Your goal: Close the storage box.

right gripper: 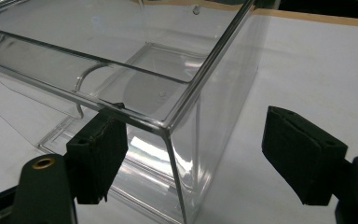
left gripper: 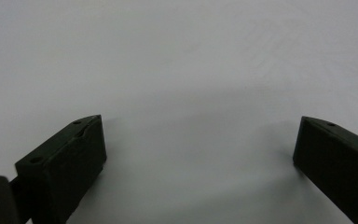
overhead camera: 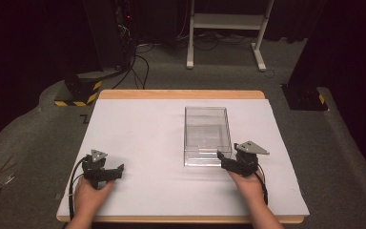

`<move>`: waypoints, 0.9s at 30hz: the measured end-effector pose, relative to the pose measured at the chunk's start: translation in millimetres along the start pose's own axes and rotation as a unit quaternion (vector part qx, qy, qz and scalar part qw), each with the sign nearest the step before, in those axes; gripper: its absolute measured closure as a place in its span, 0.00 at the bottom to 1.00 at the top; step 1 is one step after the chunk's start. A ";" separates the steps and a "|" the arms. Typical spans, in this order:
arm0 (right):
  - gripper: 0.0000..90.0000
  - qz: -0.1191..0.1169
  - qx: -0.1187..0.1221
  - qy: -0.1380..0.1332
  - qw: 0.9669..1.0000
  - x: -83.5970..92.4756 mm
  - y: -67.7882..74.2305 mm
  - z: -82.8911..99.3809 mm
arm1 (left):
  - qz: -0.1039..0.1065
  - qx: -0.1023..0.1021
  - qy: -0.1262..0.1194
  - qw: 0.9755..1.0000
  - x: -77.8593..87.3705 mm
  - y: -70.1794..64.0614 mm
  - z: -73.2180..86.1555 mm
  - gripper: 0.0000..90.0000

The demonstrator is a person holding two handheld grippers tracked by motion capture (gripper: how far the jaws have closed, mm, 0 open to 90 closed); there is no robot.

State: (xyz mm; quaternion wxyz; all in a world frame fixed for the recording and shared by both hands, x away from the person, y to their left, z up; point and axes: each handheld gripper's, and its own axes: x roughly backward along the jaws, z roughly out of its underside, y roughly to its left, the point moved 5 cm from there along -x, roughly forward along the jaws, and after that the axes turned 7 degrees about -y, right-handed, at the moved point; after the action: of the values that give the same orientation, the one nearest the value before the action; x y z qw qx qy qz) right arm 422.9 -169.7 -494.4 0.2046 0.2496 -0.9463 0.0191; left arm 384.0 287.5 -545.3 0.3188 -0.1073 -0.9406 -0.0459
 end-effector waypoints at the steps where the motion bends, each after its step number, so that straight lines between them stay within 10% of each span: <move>1: 0.26 -0.001 0.000 -0.003 1.000 1.1 -0.3 -0.7 | 0.000 0.000 0.000 1.000 0.0 0.0 0.0 0.03; 27: 0.26 0.000 0.003 -0.004 1.000 37.7 -7.2 17.0 | 0.000 0.000 0.000 1.000 0.0 0.0 0.0 0.03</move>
State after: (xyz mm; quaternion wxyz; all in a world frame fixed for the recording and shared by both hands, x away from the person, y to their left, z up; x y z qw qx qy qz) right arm 390.1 -195.9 -495.5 0.2001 0.2504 -0.9470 0.0210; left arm 384.0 287.5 -545.3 0.3190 -0.1073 -0.9406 -0.0459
